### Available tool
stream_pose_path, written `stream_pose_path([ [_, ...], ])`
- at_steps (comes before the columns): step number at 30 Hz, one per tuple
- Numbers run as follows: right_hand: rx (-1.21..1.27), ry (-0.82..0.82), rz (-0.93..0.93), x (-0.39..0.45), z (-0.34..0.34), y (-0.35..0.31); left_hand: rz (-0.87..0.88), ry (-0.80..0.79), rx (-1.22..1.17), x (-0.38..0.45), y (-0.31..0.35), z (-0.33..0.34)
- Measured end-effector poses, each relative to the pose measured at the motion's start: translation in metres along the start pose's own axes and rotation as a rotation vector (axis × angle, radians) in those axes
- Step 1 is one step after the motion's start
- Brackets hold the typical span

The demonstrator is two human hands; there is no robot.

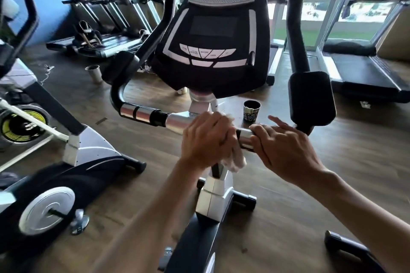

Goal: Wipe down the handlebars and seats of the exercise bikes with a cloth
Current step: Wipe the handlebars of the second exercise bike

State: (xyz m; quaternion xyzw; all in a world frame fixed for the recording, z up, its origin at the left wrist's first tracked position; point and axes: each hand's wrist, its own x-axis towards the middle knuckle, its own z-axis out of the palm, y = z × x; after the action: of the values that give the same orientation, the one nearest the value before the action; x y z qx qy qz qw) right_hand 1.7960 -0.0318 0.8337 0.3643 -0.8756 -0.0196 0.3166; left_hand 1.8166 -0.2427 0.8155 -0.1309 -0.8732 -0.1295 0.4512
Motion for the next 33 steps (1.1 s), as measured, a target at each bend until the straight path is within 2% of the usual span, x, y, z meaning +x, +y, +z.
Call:
stream_pose_path([
  [2, 0.019, 0.012, -0.019, 0.001, -0.002, 0.002, 0.082, 0.002, 0.020, 0.005, -0.031, -0.008],
  [4, 0.030, 0.003, -0.010, 0.002, -0.002, 0.002, -0.043, 0.049, 0.053, 0.006, -0.036, -0.009],
  [7, 0.048, -0.054, 0.003, 0.003, -0.005, 0.004, -0.184, 0.105, 0.021, 0.002, 0.001, 0.006],
  [10, 0.072, -0.069, -0.041, 0.001, -0.006, 0.009, -0.093, 0.091, -0.024, 0.000, 0.035, 0.016],
  [14, 0.048, -0.098, -0.107, -0.006, -0.006, 0.016, 0.103, 0.016, -0.044, 0.001, -0.003, 0.005],
  [17, 0.005, -0.160, -0.087, -0.006, -0.007, 0.011, -0.044, 0.053, -0.004, 0.000, -0.022, -0.005],
  [20, 0.004, -0.213, -0.061, -0.003, -0.008, 0.006, -0.297, 0.021, -0.005, 0.006, 0.027, 0.005],
  [22, -0.005, -0.227, -0.080, -0.003, -0.009, 0.007, -0.262, 0.004, -0.013, 0.007, 0.039, 0.007],
  [26, 0.056, -0.218, -0.045, -0.007, -0.009, 0.010, 0.028, -0.041, 0.000, 0.001, -0.021, -0.010],
  [30, 0.075, -0.196, -0.031, -0.007, -0.008, 0.008, -0.004, 0.080, -0.023, -0.004, -0.069, -0.012],
  [33, 0.059, -0.182, -0.018, -0.005, -0.008, 0.004, -0.118, 0.146, -0.029, -0.005, -0.076, -0.011],
])
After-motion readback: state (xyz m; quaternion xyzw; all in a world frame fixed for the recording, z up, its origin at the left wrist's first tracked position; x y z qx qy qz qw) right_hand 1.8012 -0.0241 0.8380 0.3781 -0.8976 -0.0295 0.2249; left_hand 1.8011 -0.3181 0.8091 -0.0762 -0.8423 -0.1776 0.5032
